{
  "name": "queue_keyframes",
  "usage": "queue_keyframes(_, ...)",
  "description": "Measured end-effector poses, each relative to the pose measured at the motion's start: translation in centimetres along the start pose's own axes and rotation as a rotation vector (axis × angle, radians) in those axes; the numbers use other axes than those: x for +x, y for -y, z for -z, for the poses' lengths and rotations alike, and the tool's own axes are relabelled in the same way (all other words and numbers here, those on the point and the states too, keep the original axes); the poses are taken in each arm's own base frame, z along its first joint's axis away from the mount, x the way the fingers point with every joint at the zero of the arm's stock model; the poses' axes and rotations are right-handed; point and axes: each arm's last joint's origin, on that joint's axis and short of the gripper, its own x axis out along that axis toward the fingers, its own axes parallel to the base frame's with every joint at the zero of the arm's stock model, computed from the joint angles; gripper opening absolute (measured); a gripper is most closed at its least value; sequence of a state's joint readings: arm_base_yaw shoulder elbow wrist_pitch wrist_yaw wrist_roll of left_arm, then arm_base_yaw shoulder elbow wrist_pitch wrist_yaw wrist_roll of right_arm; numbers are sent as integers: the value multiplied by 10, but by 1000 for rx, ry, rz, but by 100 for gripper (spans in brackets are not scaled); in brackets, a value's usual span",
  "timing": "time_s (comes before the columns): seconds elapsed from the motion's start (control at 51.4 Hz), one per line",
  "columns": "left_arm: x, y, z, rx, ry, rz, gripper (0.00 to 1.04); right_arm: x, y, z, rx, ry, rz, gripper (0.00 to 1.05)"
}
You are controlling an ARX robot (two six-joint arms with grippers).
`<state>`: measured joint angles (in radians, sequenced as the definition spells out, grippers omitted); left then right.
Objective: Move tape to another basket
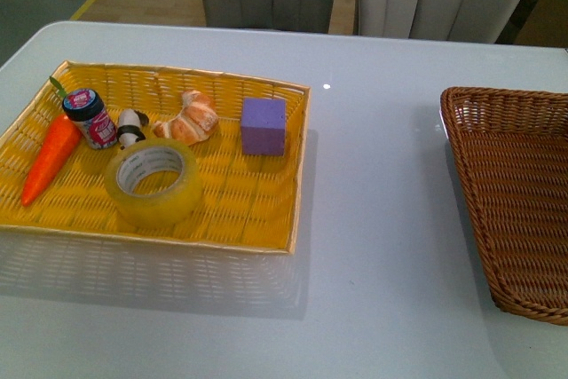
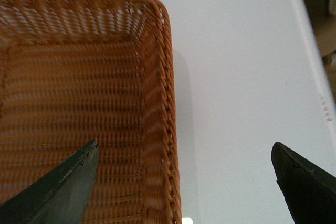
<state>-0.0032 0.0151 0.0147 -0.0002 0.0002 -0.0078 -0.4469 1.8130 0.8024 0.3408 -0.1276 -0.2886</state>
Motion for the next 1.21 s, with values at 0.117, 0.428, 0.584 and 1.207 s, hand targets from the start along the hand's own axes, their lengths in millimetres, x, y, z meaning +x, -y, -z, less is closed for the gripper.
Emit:
queue_keyframes(0.117,0,0,0,0,0,0,96,35,8,3,14,-74,-5,96)
queue_keyframes(0.428,0,0,0,0,0,0,96,81,6,11,-8,-177,-38,96)
queue_keyframes(0.584,0,0,0,0,0,0,96,97,6,23,-3,-233,-36,81)
queue_keyframes(1.207,0,0,0,0,0,0,96,84,-46,32,31,-291,-177,6)
